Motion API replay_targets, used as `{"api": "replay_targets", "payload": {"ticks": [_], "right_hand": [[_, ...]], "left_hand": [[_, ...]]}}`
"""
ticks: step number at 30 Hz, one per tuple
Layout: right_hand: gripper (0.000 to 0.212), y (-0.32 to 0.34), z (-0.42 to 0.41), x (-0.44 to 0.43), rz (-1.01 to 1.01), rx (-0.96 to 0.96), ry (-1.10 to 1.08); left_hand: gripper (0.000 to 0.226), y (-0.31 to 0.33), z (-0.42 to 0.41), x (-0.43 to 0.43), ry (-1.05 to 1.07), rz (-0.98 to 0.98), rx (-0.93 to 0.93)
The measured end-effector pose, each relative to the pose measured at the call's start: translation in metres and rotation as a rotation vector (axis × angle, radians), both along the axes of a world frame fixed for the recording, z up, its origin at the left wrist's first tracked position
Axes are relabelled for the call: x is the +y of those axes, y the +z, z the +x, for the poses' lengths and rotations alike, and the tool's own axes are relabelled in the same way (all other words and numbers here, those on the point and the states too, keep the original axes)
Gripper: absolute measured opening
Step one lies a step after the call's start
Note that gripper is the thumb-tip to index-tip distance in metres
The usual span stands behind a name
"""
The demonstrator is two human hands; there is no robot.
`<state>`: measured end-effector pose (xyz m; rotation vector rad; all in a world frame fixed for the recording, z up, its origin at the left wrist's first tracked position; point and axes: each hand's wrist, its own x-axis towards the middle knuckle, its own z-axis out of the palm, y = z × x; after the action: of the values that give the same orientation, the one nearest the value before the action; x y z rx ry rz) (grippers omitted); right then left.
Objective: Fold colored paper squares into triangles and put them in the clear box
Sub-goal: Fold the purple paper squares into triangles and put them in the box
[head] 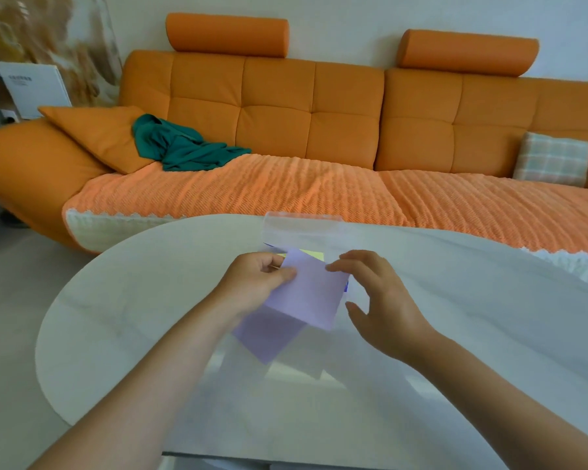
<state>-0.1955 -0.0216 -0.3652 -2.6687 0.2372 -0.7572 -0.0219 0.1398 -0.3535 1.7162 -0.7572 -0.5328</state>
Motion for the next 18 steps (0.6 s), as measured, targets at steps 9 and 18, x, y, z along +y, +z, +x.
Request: {"api": "replay_targets", "payload": {"ticks": [9,18], "right_hand": [[0.007,-0.005,-0.025,-0.024,-0.087,0.062,0.051],[0.016,-0.007,-0.022,-0.036,0.592,0.065,-0.162]], "left_hand": [[0.010,-0.017,-0.024,-0.038,-0.074,0.121,-0.137],[0.026,-0.014,-0.044,-0.052,-0.217,0.128,-0.084]]}}
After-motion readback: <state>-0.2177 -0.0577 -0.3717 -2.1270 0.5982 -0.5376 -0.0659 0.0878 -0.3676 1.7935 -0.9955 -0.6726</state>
